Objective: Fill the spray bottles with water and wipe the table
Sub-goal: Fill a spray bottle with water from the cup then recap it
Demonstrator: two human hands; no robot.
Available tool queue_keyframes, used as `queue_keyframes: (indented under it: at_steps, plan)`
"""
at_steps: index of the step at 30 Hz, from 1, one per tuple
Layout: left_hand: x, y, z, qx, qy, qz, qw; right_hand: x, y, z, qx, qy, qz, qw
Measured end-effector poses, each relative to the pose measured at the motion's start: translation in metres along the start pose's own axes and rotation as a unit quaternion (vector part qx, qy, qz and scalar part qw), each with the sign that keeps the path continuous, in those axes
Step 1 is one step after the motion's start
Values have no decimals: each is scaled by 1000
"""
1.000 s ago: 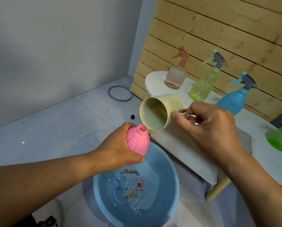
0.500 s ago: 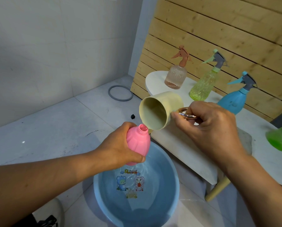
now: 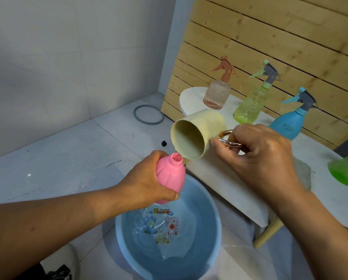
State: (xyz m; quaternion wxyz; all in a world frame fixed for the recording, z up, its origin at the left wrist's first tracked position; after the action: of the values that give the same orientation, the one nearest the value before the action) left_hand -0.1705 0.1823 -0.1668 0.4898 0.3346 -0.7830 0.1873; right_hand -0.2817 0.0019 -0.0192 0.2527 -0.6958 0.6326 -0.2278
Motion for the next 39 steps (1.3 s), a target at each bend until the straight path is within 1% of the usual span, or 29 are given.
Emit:
queue_keyframes:
  at_steps: [13,19,22,24,25,26,28,29,31,32,34,36,37,39]
  plan:
    - [-1,0,1,-1,7,-3,1000,-1,1,0,7,32,-16,999]
    - [-1,-1,1,0,10,-5,1000,-2,2,0,22,44,-37,998]
    - [0,0,1,0,13,-5,1000,-2,2,0,17,34,-35,999]
    - [0,0,0,2,16,-5,1000,0,2,2,-1,1,15,1000]
    - [0,-1,-1,3,17,-5,1000,3,3,4,-11,-37,69,997]
    - [1,-1,-2,5,19,-6,1000,9,3,8,-22,-95,136,986]
    - [1,-2,-3,12,25,-10,1000,25,6,21,-40,-212,264,940]
    - [2,-2,-3,15,26,-11,999,34,7,27,-48,-250,316,914]
    - [2,-3,-4,19,24,-13,999,51,14,46,-76,-306,395,863]
    - [3,-3,-4,20,24,-13,999,57,20,57,-100,-324,420,842]
    - [3,-4,-5,24,26,-12,999,65,35,81,-160,-340,446,812]
    - [3,-4,-6,31,30,-11,999,68,51,107,-211,-336,440,805]
    - [3,-5,-6,33,34,-12,999,66,59,119,-236,-317,429,812]
    - [3,-6,-7,39,41,-11,998,60,75,143,-301,-232,378,844]
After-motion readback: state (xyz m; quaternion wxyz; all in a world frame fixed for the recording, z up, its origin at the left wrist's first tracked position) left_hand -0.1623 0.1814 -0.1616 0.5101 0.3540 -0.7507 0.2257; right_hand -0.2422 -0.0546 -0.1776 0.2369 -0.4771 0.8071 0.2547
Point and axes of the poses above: each hand's wrist, its own y-axis away from the middle knuckle, its own z-axis out of the palm, x = y × z, the point moved 2 cm from there along -y, towards the middle knuckle, and after that the axes turned 3 degrees about -x, right-handed, at the moved point
